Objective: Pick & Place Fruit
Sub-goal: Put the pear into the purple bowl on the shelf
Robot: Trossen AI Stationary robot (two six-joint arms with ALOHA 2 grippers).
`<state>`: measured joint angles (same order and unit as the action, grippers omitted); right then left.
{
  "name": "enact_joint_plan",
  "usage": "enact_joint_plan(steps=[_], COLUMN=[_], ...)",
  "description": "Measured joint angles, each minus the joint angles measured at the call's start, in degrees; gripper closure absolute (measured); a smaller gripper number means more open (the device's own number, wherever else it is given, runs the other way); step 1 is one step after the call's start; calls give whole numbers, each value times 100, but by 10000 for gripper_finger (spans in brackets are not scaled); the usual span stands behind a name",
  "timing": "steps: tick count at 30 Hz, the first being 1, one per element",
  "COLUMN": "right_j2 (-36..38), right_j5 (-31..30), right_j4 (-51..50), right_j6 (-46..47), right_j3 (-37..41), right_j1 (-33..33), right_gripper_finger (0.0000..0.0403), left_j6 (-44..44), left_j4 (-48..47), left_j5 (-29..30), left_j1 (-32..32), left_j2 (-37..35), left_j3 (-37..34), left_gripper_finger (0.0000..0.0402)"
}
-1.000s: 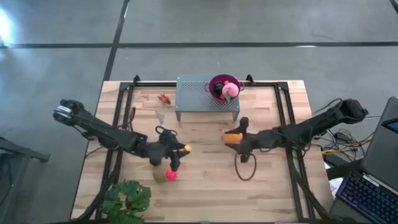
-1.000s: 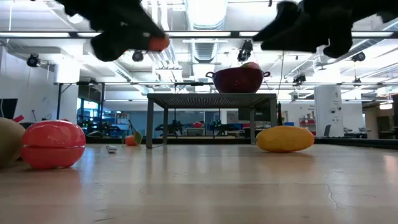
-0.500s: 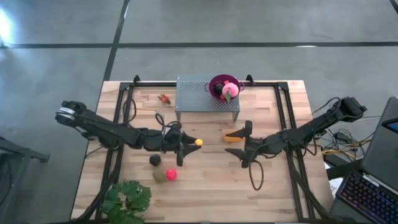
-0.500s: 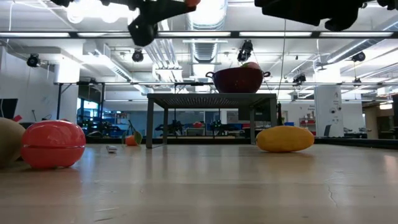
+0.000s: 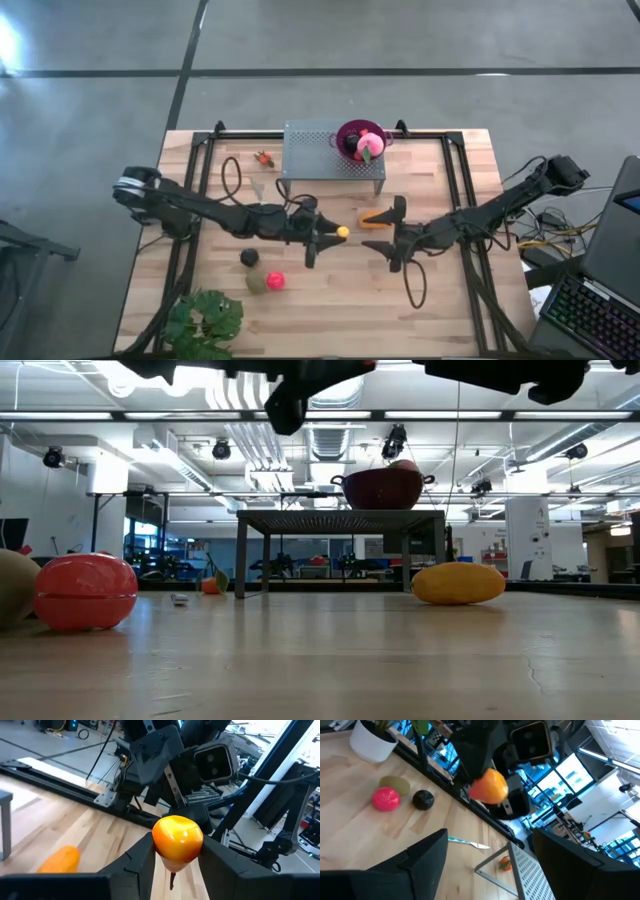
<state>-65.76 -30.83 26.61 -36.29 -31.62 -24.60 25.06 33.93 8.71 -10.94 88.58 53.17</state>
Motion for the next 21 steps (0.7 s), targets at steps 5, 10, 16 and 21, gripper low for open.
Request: enact_joint_plan(steps=[5, 10, 16, 21], right_j2=[0, -2, -2, -4], right_j5=[-2, -2, -4, -14], right_j4=[33, 71, 76, 79], right_j6=[-14, -15, -33, -84], right_j3=[0, 0, 0, 0], right_j1=[-30, -30, -30, -30], right_gripper_finger=[122, 110, 86, 77], left_j6=[-64, -99, -54, -44], left_j4=[-12, -32, -28, -37], left_j5=[-304, -531, -802, -1077], left_j1=[150, 264, 358, 389], left_j2=[361, 676, 1030, 1223], left_j3=[453, 751, 1065, 1333], left_gripper_finger=[264, 264, 264, 264])
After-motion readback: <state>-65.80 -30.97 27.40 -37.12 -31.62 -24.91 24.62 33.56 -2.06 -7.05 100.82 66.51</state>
